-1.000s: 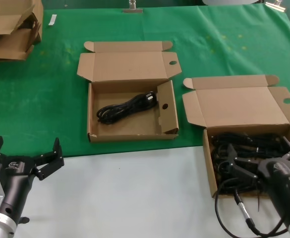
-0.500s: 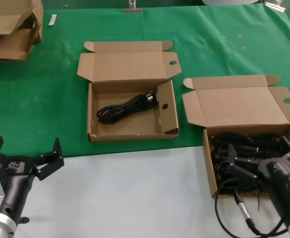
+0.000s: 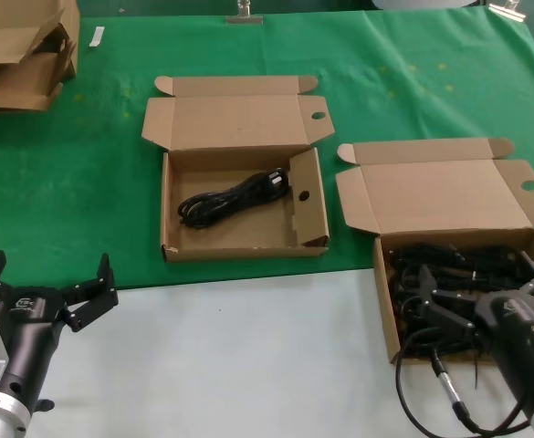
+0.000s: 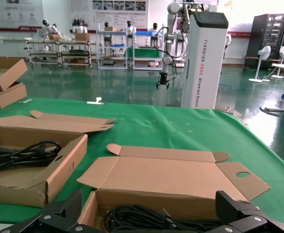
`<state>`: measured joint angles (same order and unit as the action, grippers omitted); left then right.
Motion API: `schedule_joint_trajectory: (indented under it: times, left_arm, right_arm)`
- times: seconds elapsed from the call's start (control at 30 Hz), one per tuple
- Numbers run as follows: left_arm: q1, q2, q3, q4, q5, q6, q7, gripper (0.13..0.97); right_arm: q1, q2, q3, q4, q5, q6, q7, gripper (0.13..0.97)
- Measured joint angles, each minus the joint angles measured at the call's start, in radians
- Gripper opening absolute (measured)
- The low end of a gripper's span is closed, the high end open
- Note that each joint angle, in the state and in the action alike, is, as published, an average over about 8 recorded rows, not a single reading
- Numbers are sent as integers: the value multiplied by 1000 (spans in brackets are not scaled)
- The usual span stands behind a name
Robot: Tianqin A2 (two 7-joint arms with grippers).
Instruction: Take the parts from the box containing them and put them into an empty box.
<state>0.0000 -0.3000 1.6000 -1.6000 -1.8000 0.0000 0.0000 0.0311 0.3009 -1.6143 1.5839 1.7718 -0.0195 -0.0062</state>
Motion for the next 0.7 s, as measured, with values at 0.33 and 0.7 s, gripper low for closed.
schedule_joint_trajectory:
  times: [0.33,0.7]
  left_arm:
    - [0,0,0,0,0,0,0,966]
    - [0,0,0,0,0,0,0,966]
  right_arm:
    - [0,0,0,0,0,0,0,966]
    - [0,0,0,0,0,0,0,966]
